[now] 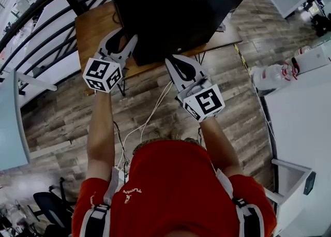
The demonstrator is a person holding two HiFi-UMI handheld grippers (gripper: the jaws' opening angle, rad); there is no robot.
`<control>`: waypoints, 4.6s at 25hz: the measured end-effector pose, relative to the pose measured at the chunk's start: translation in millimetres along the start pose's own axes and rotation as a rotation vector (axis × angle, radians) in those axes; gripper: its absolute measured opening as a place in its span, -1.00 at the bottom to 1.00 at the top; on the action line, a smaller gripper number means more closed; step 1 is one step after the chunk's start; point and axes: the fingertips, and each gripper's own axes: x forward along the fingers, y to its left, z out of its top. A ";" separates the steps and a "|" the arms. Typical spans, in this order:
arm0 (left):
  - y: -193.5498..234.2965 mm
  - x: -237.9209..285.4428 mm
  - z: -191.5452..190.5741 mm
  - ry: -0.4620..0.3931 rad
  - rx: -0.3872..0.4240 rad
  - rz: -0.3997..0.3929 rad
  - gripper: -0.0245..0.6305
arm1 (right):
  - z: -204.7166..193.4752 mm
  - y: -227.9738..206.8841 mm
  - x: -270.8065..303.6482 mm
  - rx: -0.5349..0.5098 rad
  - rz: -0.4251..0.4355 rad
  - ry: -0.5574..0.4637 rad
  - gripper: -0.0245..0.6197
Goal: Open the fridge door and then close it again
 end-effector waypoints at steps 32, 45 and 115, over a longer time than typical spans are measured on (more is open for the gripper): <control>-126.6 -49.8 8.7 -0.041 0.006 0.012 -0.49 | -0.7 25.5 -53.4 -0.026 -0.028 0.011 -0.84; -222.1 -60.1 12.6 -0.083 0.016 -0.163 -0.51 | 16.8 31.1 -116.7 0.008 -0.168 -0.028 -0.59; -389.8 -144.1 38.2 -0.091 0.005 0.170 -0.89 | 13.1 -145.3 -382.3 -0.050 -0.288 0.079 -0.39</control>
